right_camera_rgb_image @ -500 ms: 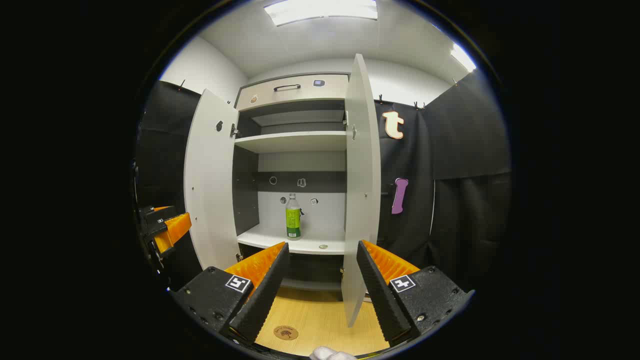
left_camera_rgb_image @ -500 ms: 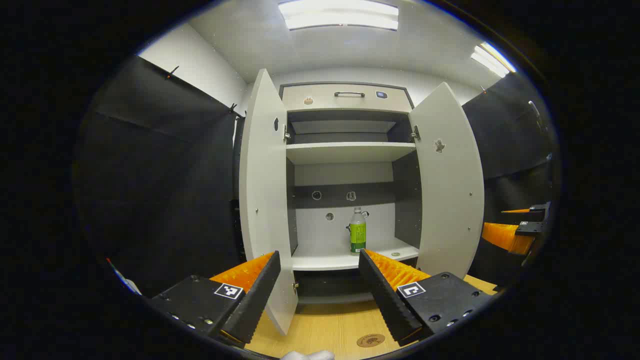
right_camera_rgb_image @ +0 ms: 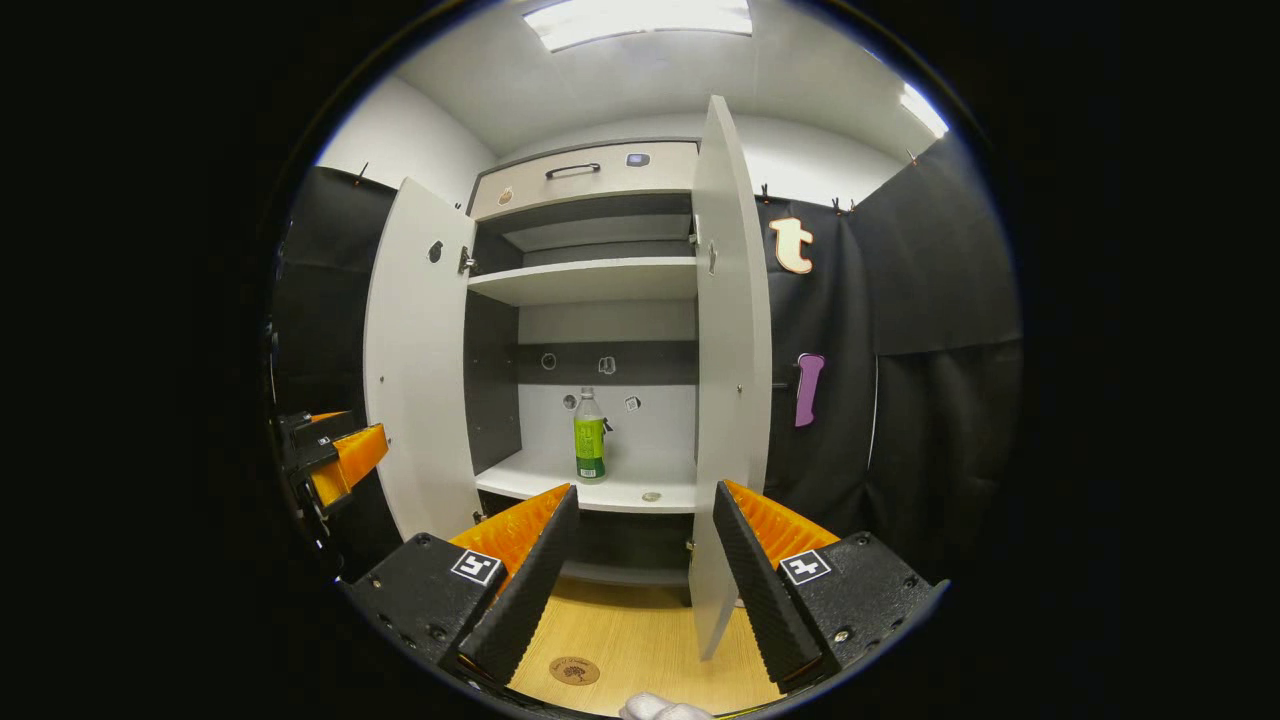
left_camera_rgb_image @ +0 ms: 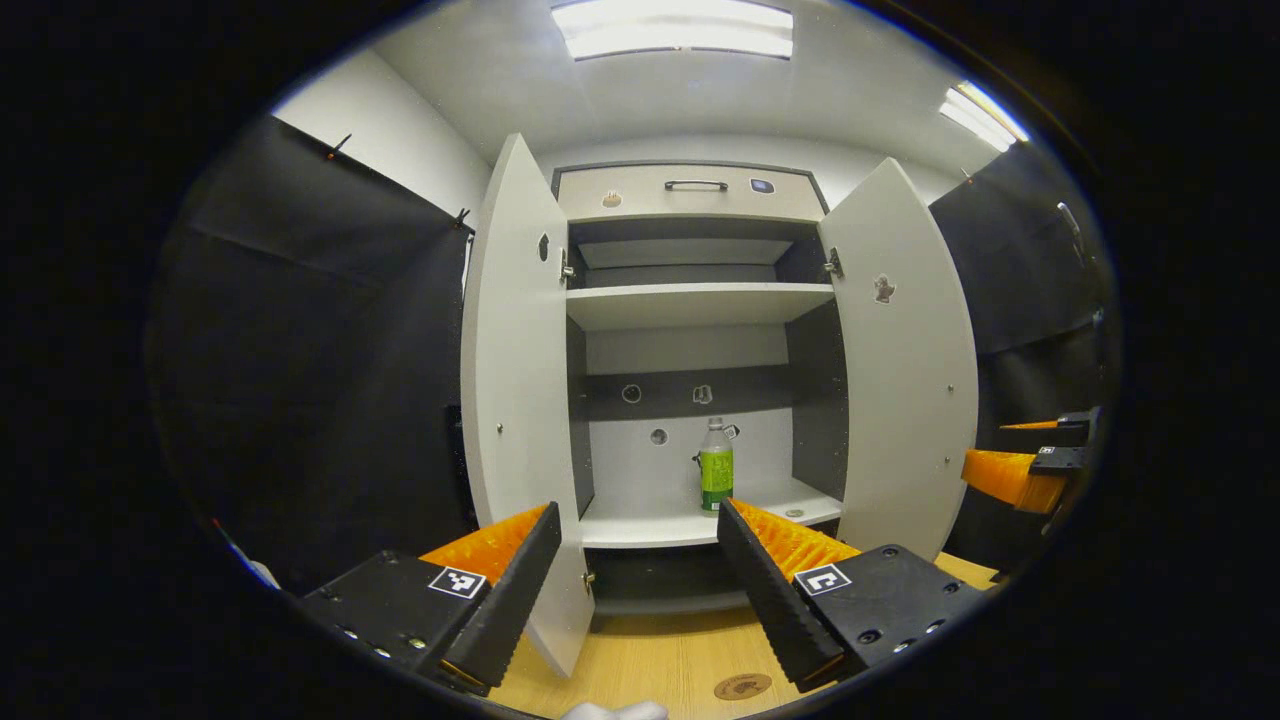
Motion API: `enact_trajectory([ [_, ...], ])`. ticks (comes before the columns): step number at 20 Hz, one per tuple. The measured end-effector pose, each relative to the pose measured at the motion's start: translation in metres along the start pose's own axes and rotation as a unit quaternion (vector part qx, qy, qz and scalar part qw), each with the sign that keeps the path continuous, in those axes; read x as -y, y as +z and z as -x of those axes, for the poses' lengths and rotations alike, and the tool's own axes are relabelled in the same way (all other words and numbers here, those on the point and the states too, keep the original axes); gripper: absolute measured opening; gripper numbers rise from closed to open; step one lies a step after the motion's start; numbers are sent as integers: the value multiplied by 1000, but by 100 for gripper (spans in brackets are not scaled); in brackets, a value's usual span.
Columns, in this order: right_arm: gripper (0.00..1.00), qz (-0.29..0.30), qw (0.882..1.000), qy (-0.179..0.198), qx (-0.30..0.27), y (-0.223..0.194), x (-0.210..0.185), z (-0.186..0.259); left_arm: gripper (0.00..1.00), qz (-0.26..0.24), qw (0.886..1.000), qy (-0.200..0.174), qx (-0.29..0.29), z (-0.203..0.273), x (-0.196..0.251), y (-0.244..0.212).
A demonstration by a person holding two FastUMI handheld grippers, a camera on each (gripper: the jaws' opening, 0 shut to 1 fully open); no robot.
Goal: Grasp the bottle in the cabinet with the left hand and place it on the coaster, then close the right door with the right hand and the left door with the left hand.
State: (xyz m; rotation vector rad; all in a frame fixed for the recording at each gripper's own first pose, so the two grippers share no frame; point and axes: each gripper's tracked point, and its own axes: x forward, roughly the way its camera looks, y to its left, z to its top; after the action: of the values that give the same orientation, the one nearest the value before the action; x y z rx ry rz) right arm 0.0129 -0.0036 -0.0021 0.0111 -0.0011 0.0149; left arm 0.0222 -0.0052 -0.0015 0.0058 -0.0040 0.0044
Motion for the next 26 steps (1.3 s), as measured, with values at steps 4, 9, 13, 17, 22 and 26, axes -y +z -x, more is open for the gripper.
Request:
enact_trajectory([
  [4, 83, -3, 1000, 3, -2, 1, -1, -15, 96, -10, 1000, -1, 0, -17, 4, -6],
  [9, 83, -8, 1000, -2, -6, -5, 3, -24, 96, -13, 1000, -22, 14, -66, 20, -5],
  [13, 83, -2, 1000, -16, -7, 0, 7, -27, 96, 8, 998, -53, 31, -125, 45, 0],
  [17, 83, 10, 1000, -28, -3, 15, 4, -25, 95, 29, 996, -75, 47, -194, 74, 7],
  [22, 83, 28, 999, -35, -8, 23, -8, -23, 96, 44, 995, -82, 37, -281, 113, -12],
  [26, 83, 39, 998, -44, -28, 14, -8, -26, 96, 40, 997, -63, 10, -343, 129, -53],
])
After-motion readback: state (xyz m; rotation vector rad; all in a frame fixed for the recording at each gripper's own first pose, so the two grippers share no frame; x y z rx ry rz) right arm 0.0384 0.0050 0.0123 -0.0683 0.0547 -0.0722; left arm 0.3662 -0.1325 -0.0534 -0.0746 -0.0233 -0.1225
